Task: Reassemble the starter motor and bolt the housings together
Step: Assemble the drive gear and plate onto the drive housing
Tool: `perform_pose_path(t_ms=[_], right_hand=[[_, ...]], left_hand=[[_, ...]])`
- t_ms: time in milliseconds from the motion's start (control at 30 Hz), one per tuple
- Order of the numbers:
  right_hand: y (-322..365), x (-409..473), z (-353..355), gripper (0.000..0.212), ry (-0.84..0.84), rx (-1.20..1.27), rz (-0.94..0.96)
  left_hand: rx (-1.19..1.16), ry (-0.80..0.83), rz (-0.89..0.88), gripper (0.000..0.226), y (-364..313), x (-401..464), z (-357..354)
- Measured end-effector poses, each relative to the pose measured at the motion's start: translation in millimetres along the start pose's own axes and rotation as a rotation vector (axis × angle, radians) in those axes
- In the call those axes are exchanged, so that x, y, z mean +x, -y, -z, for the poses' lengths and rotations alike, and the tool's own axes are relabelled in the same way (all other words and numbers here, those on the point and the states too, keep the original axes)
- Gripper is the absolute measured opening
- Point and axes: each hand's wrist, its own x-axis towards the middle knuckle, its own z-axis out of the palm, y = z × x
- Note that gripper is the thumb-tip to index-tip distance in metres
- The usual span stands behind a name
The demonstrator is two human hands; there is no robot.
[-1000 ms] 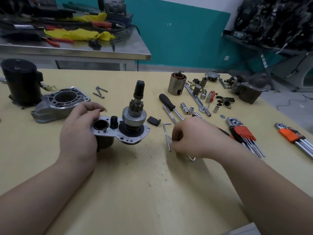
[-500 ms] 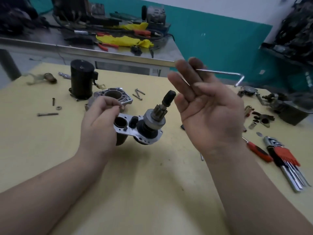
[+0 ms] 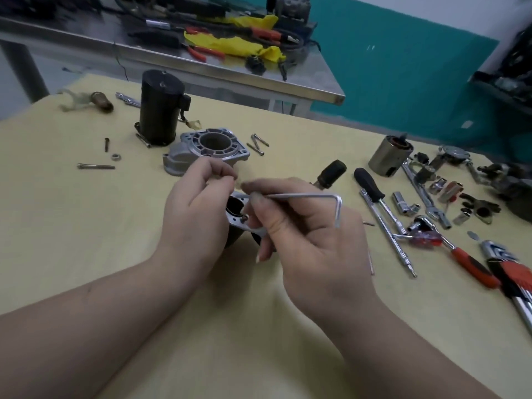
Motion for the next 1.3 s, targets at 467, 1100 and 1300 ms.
perform_pose_path(t_ms=[467,1100,1300], right_hand=[[0.3,1.8,8.7,0.013,-0.066,-0.121,-0.077],[-6.1,3.4,1.0,0.014,-0.089,-0.167,-0.056],[-6.8,3.8,-0.2,0.014,-0.088,-0.183,-0.05]], left_hand=[[-0.038,-0.057,0.077,0.012,1.5,-6.2,-4.9],[0.025,-0.087,-0.01,0.019,5.4,-4.3,-3.6],[-0.002,-0.086,0.015,0.012,4.2,-4.3,-4.0]])
